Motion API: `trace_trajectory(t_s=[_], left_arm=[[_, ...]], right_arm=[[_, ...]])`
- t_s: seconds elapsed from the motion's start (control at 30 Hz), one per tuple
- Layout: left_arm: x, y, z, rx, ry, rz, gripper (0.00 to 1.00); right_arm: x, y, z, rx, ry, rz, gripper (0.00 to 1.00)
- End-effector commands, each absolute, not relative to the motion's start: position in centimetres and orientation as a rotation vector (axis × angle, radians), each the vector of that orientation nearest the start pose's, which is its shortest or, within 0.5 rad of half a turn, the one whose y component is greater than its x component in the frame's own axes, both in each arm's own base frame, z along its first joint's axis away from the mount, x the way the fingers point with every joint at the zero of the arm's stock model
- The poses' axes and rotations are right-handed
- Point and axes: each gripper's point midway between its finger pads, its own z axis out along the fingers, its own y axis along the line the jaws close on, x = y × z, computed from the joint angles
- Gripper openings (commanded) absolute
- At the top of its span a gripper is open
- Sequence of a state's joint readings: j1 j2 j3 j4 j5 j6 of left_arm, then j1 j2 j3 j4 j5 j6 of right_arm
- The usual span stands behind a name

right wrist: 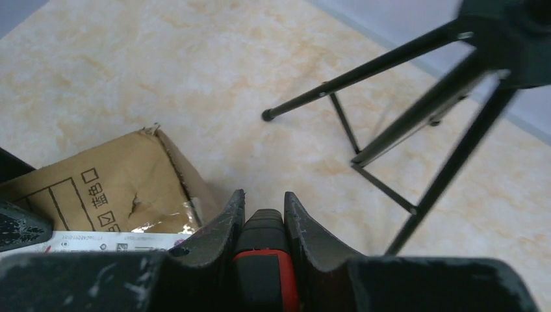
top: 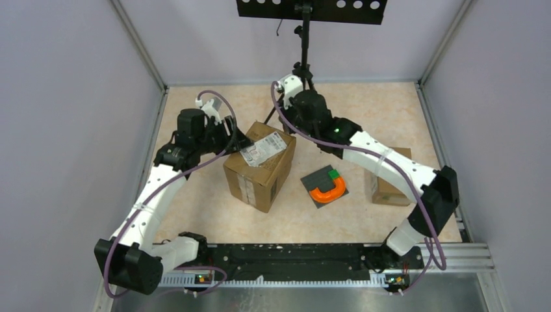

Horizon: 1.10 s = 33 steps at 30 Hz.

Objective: Unpack the express box
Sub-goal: Cut the express box at the center of the board.

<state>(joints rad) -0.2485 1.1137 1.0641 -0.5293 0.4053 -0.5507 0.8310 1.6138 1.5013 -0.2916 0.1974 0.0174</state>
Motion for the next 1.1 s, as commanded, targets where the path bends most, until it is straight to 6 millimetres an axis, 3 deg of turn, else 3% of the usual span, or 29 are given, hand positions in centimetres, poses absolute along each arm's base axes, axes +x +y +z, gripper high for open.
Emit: trace_trajectory(t_s=[0.0, 0.1, 0.23, 0.4, 0.6, 0.87, 1.07], left_arm=[[27.5, -16.6, 21.5, -0.018, 2.349, -0.868, 0.63], [27.6, -16.9, 21.8, 0.002, 2.343, -0.887, 0.67], [28.0, -17.4, 22.9, 0.019, 2.311, -0.92, 0.77], [29.1, -17.3, 25.0, 0.023, 2.256, -0.924, 0.9], [29.5, -17.0, 25.0, 0.071, 2.253, -0.977, 0.97], [29.5, -16.7, 24.6, 0.102, 2.263, -1.003, 0.98], [29.4, -16.9, 24.5, 0.11, 2.268, -1.02, 0.98]], right_arm=[[35.4, 29.6, 37.1, -0.467, 1.655, 0.275, 0.0], [33.6, 29.3, 40.1, -0.481, 1.57, 0.359, 0.0], [28.7, 31.3, 43.1, -0.627, 1.433, 0.549, 0.0], [22.4, 34.4, 43.4, -0.84, 1.318, 0.715, 0.0], [17.9, 36.8, 42.4, -0.988, 1.273, 0.93, 0.0], [15.0, 39.3, 41.9, -1.11, 1.225, 1.053, 0.0], [14.4, 40.9, 40.4, -1.162, 1.24, 1.051, 0.0]])
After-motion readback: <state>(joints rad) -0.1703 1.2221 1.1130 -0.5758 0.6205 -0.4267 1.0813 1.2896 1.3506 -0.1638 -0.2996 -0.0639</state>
